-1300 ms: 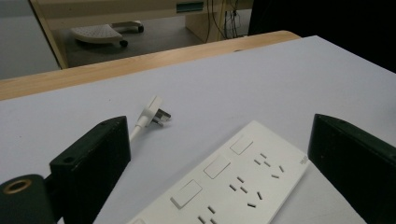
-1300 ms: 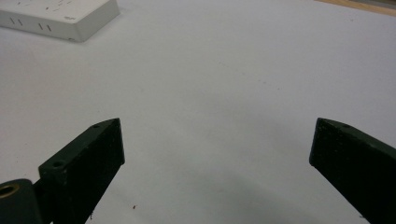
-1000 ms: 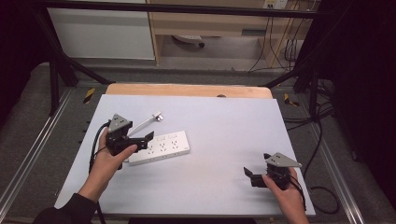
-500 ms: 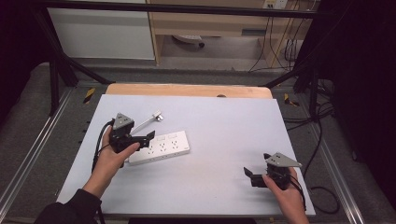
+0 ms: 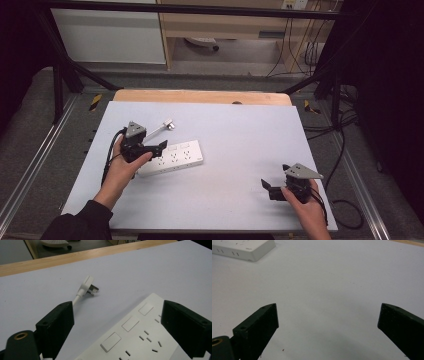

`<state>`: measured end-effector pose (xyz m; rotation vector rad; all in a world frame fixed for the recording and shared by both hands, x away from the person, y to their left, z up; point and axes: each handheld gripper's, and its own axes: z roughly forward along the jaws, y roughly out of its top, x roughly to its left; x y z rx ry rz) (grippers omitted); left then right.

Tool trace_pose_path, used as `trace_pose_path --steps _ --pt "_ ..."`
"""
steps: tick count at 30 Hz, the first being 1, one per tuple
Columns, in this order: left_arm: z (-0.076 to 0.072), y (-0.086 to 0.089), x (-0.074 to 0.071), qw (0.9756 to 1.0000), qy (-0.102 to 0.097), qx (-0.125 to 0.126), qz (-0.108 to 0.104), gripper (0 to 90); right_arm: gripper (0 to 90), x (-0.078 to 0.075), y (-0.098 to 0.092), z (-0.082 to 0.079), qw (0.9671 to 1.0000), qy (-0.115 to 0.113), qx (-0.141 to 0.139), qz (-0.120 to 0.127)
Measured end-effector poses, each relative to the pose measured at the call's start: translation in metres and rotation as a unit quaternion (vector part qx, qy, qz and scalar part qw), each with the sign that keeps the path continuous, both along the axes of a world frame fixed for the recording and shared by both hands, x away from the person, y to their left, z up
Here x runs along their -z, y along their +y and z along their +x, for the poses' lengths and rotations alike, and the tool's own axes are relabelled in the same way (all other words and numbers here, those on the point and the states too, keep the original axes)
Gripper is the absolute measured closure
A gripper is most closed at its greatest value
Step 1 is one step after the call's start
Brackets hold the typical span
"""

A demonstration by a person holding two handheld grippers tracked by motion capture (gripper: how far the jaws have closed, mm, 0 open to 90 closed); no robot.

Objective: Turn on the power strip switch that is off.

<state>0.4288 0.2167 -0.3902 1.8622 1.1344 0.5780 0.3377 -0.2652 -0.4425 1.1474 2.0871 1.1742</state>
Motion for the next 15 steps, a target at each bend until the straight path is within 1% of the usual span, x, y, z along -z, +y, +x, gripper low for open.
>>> trace_pose_path --steps 15 --pt "0.006 -0.0015 0.0081 0.9999 0.01 -0.006 0.006 12.6 3.9 0.0001 -0.0005 0.0002 1.0 0.001 0.0 0.001"
